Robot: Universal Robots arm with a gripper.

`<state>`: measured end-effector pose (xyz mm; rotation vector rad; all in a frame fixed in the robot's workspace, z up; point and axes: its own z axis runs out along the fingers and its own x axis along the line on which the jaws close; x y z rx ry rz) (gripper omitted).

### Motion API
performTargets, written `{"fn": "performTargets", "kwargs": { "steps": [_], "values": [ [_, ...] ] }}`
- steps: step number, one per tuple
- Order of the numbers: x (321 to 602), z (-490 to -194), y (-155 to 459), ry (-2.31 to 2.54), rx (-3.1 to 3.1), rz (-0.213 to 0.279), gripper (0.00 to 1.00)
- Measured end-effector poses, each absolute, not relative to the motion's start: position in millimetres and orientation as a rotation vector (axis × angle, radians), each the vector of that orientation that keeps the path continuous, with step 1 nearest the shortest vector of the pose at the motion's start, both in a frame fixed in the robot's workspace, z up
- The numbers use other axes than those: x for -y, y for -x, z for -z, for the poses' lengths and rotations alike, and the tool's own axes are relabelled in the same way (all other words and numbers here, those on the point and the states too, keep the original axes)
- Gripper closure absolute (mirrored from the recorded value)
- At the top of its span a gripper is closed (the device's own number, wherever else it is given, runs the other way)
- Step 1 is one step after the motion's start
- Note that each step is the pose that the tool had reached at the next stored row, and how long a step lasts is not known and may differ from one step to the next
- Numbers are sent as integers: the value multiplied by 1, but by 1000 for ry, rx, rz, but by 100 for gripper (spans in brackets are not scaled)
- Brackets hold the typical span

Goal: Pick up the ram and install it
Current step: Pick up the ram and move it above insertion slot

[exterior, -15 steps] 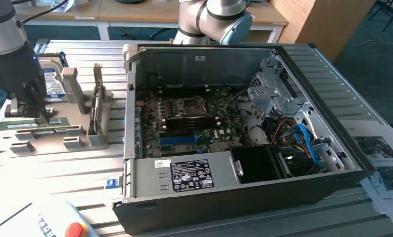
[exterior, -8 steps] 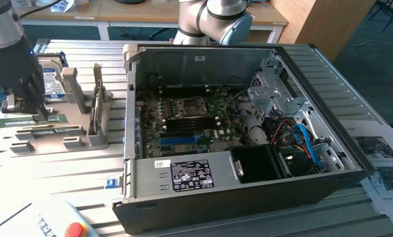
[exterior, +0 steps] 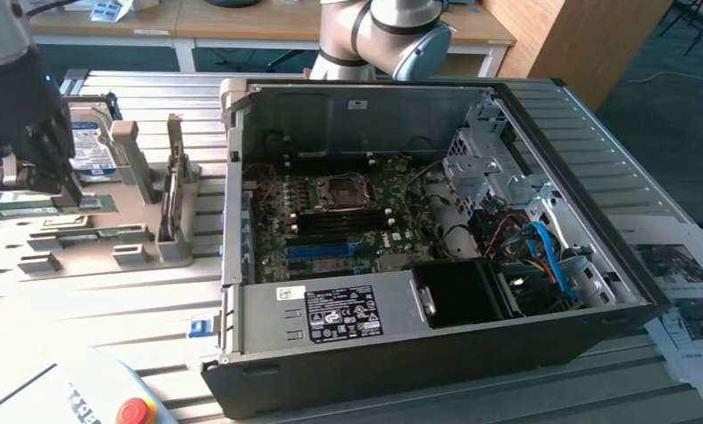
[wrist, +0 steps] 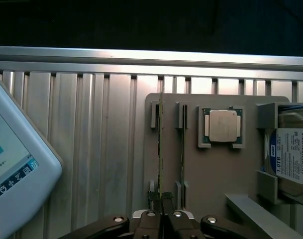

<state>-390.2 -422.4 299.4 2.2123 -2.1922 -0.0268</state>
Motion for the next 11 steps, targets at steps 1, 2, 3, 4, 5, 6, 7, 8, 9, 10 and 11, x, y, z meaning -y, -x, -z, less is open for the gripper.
{"fn": "performTargets", "kwargs": {
  "steps": [1,2,3,4,5,6,7,8,9,10,11],
  "values": [
    [422,-301,390,-2212,2192,27,88],
    [422,-303,390,-2212,2192,26,88],
    [422,-305,390,-2212,2192,26,88],
    [422,-307,390,-2212,2192,26,88],
    [422,-309,390,-2212,2192,26,88],
    [422,-311,390,-2212,2192,26,88],
    [422,-313,390,-2212,2192,25,88],
    [422,-314,390,-2211,2192,25,88],
    [422,-316,390,-2211,2191,25,88],
    [422,-318,390,-2211,2191,24,88],
    [422,-320,390,-2211,2191,24,88]
  ]
}}
